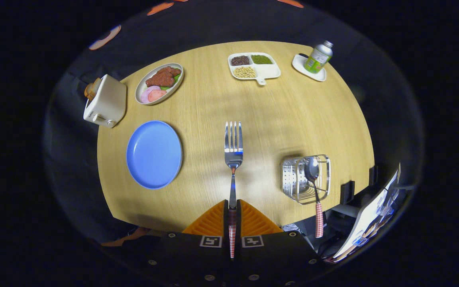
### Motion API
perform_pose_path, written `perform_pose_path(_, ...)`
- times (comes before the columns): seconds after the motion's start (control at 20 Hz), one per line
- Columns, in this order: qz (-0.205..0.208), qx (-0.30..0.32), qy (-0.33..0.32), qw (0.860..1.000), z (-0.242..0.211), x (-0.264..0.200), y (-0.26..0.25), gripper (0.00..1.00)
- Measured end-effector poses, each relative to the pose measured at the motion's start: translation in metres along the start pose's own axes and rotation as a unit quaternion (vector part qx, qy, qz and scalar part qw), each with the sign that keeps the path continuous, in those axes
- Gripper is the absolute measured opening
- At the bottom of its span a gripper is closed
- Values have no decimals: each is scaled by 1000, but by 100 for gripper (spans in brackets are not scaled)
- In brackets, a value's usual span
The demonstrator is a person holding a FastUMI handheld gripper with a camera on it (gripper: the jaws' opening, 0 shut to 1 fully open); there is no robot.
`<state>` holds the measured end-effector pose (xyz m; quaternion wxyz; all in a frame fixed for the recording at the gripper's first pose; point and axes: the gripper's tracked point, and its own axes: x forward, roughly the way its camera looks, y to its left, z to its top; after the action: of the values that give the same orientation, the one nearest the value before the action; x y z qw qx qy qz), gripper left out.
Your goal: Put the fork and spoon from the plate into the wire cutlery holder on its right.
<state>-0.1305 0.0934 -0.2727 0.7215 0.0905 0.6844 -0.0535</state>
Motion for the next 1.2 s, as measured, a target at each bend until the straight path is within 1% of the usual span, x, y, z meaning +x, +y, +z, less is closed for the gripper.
perform_pose_path(0.25,13,5,55,998,-27,-9,-51,4)
perform_pose_path(0.45,31,14,119,992,-43,-3,-83,3)
perform_pose_path(0.8,72,-5,224,972,-53,9,-104,4)
perform_pose_path(1.0,65,-20,266,962,-51,17,-120,4)
perform_pose_path(1.2,67,-44,294,953,-47,22,-119,4)
